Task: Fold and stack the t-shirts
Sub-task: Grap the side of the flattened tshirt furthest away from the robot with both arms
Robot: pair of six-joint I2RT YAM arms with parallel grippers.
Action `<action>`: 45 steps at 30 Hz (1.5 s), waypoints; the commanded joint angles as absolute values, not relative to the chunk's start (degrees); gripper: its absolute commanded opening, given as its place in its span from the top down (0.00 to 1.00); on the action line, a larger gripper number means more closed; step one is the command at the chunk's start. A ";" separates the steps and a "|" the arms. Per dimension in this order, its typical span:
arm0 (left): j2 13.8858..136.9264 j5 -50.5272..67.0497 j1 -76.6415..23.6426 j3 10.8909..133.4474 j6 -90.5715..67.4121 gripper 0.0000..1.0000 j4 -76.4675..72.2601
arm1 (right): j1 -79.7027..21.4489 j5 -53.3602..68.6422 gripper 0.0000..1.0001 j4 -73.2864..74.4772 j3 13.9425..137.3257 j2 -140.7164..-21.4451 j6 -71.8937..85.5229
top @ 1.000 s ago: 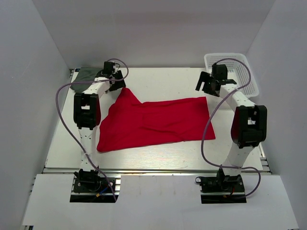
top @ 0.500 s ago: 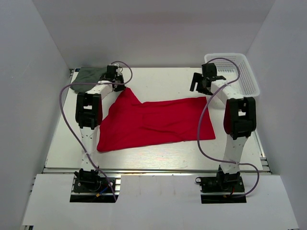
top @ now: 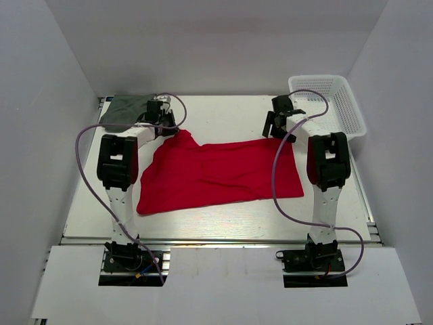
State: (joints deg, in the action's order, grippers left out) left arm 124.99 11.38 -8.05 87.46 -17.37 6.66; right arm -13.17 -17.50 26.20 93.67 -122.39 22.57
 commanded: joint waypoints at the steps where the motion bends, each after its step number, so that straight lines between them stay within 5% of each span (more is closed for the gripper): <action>1: 117.43 14.50 -8.44 84.65 -16.79 1.00 2.46 | -12.83 -20.57 0.10 27.51 96.59 -123.57 25.93; 16: 99.85 24.26 -8.44 65.93 -8.17 1.00 -1.23 | -12.92 -22.24 0.10 27.07 98.70 -126.47 32.87; 23: 90.63 23.64 -8.44 56.36 -7.12 1.00 0.70 | -13.27 -21.97 0.18 29.18 100.02 -129.28 32.96; 30: 84.91 24.26 -8.96 50.90 -8.26 1.00 0.70 | -13.71 -21.79 0.50 30.85 100.99 -129.38 32.08; 38: 77.27 21.10 -8.96 45.80 -11.51 1.00 1.23 | -13.80 -24.69 0.74 33.22 100.28 -126.47 31.72; 40: 73.58 20.48 -8.96 44.30 -12.12 1.00 1.75 | -13.97 -25.57 0.98 34.09 99.49 -125.42 31.73; 45: 66.98 19.34 -8.96 38.50 -14.67 1.00 1.76 | -13.80 -27.68 1.00 34.37 97.12 -122.87 32.78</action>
State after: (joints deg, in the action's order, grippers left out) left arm 70.98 20.29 -8.75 40.73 -12.40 1.65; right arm -13.74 -24.56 31.97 98.00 -126.98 31.46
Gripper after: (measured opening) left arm 0.025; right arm 0.011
